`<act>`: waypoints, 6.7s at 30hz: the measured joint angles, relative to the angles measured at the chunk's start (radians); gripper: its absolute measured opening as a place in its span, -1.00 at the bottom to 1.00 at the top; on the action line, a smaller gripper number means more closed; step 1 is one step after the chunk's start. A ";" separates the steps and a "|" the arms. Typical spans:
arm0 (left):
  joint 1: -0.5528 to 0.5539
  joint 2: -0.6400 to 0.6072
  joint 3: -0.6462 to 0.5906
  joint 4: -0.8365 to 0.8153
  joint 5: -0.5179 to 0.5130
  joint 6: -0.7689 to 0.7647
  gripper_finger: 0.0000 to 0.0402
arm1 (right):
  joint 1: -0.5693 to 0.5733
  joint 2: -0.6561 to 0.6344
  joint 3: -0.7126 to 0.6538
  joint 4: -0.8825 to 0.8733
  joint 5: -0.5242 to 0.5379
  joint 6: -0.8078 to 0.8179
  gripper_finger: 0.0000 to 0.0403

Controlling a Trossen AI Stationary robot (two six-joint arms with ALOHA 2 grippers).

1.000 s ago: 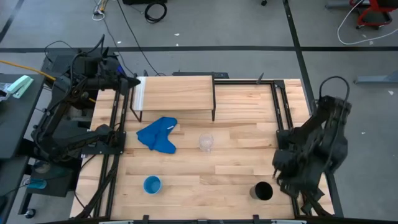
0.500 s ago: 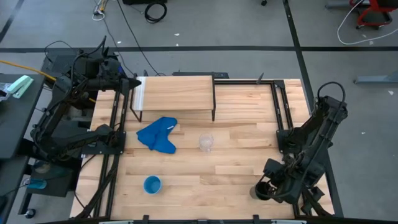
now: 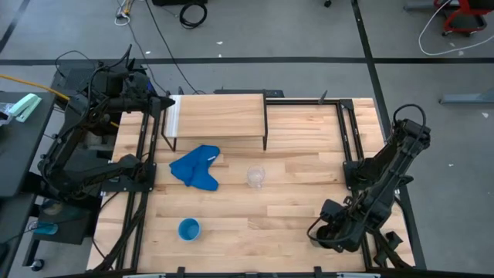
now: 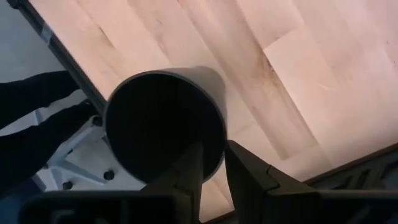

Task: Stack small to large cups/mugs on shelf
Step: Move the black cup to the center of the table

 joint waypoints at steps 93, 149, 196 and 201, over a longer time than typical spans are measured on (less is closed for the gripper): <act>0.000 0.000 0.000 -0.001 -0.079 0.016 -0.65 | -0.939 0.759 1.156 -0.221 -0.111 -1.344 -1.00; 0.000 0.001 0.000 -0.021 -0.105 0.026 -0.63 | -0.997 0.840 1.059 -0.134 -0.045 -1.316 -0.95; 0.000 0.001 0.000 -0.023 -0.105 0.037 -0.59 | -0.988 0.805 1.041 -0.011 -0.093 -1.301 -0.54; 0.000 0.001 0.000 -0.023 -0.105 0.037 -0.58 | -0.997 0.749 1.042 0.007 -0.092 -1.303 -0.54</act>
